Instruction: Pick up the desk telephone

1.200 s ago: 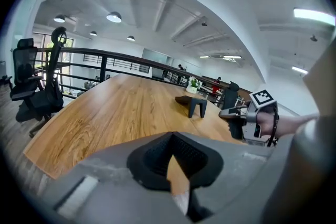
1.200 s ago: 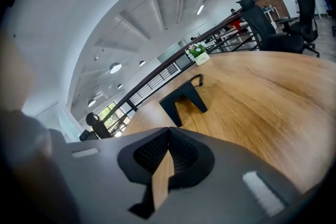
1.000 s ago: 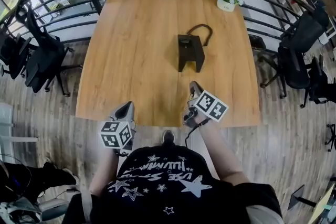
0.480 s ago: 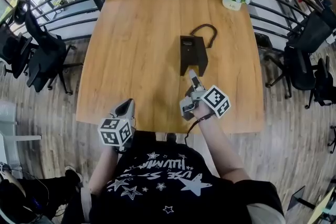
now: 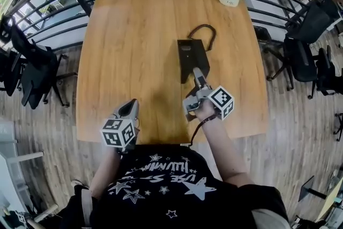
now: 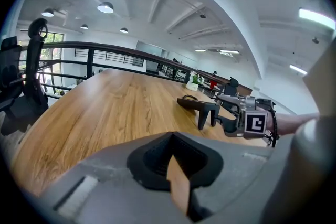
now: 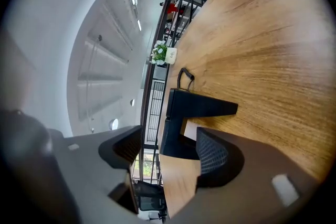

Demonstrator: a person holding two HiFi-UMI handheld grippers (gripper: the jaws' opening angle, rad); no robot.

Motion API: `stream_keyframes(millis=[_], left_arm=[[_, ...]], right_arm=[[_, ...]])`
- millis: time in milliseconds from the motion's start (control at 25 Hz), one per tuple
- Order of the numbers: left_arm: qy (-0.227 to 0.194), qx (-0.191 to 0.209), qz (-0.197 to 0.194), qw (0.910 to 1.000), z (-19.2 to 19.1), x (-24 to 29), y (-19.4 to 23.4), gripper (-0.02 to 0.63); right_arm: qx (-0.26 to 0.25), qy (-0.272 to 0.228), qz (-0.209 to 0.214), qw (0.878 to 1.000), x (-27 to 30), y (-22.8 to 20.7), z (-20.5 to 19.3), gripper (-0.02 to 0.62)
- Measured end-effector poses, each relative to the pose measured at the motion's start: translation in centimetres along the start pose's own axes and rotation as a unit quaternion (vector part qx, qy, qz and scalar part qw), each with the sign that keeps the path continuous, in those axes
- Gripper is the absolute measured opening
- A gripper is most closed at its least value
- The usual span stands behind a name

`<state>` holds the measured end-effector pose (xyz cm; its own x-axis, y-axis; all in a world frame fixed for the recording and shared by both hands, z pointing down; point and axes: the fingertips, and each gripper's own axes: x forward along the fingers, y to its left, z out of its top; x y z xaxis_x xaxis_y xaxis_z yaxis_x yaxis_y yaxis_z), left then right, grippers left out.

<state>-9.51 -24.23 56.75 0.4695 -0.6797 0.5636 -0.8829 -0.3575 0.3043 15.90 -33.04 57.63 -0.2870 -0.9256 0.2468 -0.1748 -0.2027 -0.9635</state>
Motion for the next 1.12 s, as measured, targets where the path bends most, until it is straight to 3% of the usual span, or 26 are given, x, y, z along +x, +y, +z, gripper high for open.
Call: stream_keyframes(millis=[360, 960, 1120], left_arm=[[0.002, 0.000, -0.014, 0.9999, 0.3, 2.5, 0.3, 0.001], [-0.002, -0.019, 0.004, 0.9998, 0.1, 2.5, 1.7, 0.002], [0.000, -0.023, 0.009, 0.9997, 0.0, 2.3, 2.1, 0.002]], right_arm=[[0.016, -0.021, -0.014, 1.000, 2.5, -0.7, 1.1, 0.324], [0.014, -0.022, -0.041, 0.999, 5.4, -1.3, 1.7, 0.283], [-0.008, -0.020, -0.058, 0.998, 6.0, -1.5, 1.5, 0.277]])
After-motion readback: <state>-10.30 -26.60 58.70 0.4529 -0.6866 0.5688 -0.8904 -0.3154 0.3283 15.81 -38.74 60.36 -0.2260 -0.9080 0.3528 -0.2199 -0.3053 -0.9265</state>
